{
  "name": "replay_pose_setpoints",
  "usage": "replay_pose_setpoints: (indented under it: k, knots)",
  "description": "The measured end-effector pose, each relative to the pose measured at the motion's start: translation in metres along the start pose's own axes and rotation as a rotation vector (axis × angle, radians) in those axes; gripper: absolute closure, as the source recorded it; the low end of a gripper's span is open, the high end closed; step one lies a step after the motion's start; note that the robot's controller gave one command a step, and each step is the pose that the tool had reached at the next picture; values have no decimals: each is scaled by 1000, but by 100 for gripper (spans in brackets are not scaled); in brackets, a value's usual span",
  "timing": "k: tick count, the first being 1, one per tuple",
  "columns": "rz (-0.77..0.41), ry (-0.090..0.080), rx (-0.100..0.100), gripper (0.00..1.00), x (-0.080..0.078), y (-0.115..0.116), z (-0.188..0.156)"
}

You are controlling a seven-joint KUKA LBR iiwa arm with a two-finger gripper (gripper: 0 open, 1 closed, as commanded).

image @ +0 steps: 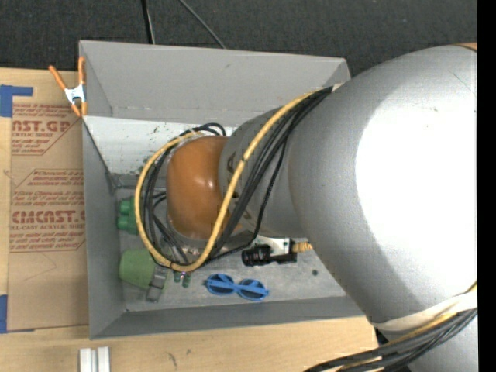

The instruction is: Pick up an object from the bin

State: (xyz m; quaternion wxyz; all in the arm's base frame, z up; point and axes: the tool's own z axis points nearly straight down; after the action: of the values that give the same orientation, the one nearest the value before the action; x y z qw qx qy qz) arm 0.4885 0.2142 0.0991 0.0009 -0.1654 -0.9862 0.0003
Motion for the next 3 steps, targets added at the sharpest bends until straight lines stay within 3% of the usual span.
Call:
replay_pose_setpoints:
  k: [1, 2, 3]
  knots:
    - [72, 2, 1, 0, 3, 2, 31]
    - [71, 0, 0, 0, 4, 2, 32]
    - [71, 0, -1, 100, 4, 2, 31]
